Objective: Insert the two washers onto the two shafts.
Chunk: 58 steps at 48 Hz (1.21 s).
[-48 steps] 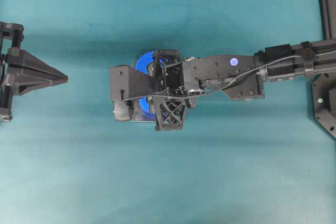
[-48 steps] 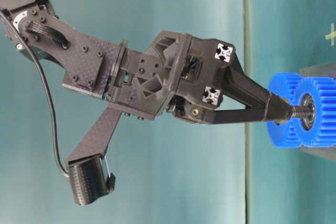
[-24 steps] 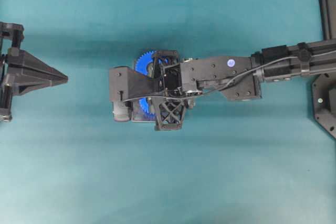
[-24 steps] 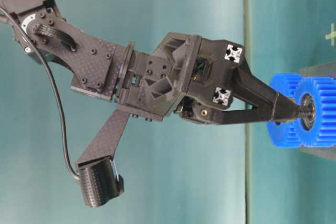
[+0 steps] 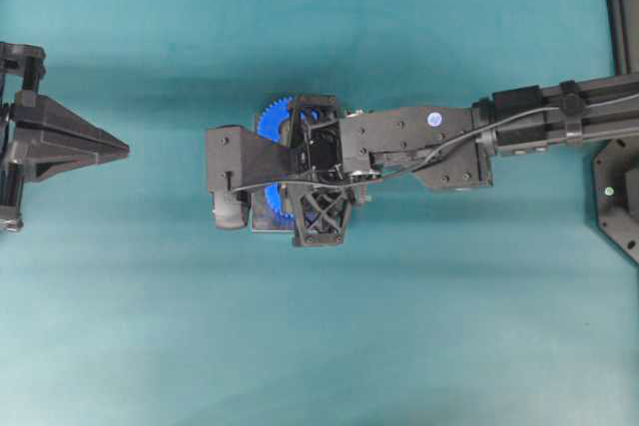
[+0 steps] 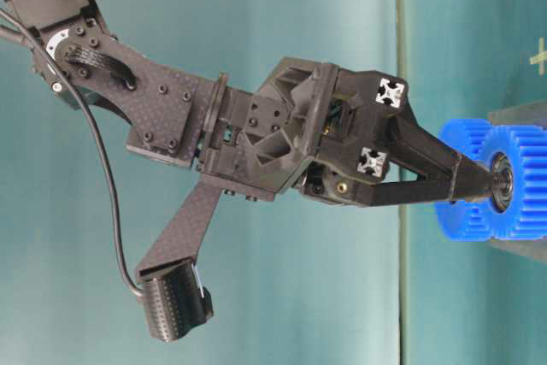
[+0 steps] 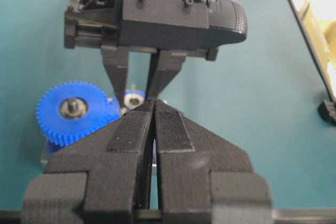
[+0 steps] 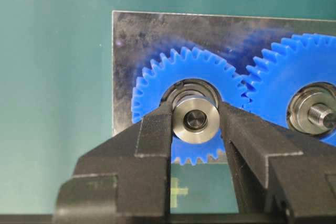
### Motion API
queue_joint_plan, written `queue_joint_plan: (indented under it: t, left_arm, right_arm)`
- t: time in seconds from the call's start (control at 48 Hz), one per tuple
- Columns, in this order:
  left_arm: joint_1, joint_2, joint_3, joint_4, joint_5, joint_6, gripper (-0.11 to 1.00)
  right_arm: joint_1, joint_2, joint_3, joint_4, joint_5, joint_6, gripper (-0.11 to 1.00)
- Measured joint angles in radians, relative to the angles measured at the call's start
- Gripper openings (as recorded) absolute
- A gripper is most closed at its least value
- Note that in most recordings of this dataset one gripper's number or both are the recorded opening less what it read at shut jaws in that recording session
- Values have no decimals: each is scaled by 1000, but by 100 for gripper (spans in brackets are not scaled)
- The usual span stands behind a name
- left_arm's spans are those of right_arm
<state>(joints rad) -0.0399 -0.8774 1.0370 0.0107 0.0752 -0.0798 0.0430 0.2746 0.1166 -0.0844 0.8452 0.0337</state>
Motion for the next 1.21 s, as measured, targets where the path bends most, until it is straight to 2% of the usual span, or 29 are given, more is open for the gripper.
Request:
queue_joint_plan:
  t: [0.25,0.396,0.459,0.834,1.209]
  left_arm:
    - [0,0,0,0,-2,0,1]
    - [0,0,0,-2,0,0,1]
    - [0,0,0,-2,-2,0,1]
    - [0,0,0,-2,0,-2,1]
    - [0,0,0,-2,-2,-14,1]
  right_arm:
    - [-3,2,0,2,2,0,33]
    - [-8,0,0,0,2,0,58]
    - [-11,0,0,0,2,0,62]
    - [-15,-14,0,-2,3,0,63]
    - [-17,-123,25,-2,-26,0,62]
